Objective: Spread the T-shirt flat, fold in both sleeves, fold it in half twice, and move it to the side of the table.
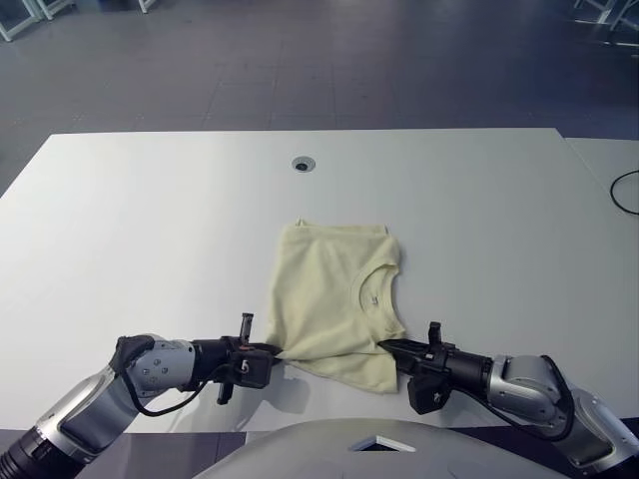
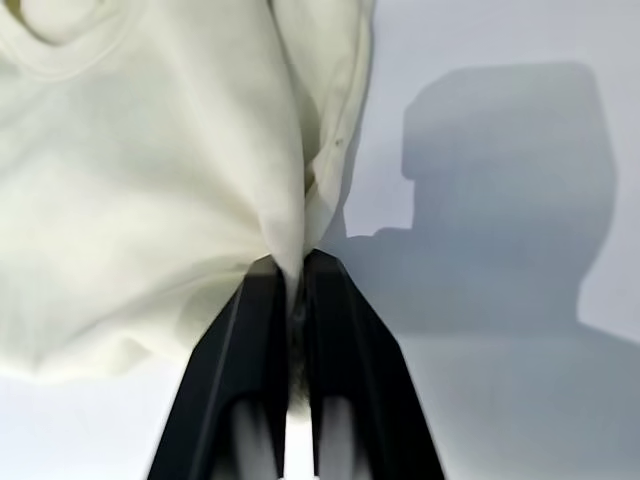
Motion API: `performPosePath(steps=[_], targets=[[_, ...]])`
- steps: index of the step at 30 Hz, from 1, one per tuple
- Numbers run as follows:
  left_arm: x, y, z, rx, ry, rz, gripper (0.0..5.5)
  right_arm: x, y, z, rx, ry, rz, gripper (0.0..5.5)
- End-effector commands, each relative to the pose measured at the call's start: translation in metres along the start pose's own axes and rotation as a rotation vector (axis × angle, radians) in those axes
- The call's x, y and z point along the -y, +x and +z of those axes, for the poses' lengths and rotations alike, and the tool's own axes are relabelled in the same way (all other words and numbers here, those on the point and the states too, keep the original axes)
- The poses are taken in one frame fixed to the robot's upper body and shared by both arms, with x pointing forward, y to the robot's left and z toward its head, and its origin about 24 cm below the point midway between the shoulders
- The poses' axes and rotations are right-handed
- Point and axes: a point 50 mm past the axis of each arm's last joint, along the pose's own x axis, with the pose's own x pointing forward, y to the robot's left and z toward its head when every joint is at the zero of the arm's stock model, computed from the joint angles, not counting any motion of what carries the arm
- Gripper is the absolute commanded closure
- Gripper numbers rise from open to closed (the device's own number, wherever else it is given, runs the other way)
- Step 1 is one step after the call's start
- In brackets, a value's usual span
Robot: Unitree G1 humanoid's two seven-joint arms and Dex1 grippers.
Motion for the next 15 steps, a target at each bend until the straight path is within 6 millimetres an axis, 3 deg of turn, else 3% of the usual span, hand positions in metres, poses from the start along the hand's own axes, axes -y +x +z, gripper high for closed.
performPosePath(steps=[1,7,12,15], targets=[[0.038,0.017,-0.022,-0.128,-0.130,-0.194,5.43,0.003,-0.002,-0.004,-0.028,-0.015,0.000,5.17],[0.044,0.026,-0.037,-0.162,-0.132,-0.220,5.43,0.007,-0.009,-0.008,-0.058,-0.013,-0.019,5.49],[0.058,0.029,-0.056,-0.152,-0.187,-0.269,5.43,0.016,-0.016,0.008,0.036,0.202,0.020,5.49],[0.056,0.016,-0.068,-0.136,-0.224,-0.288,5.43,0.022,-0.020,0.009,0.065,0.260,0.102,5.49]])
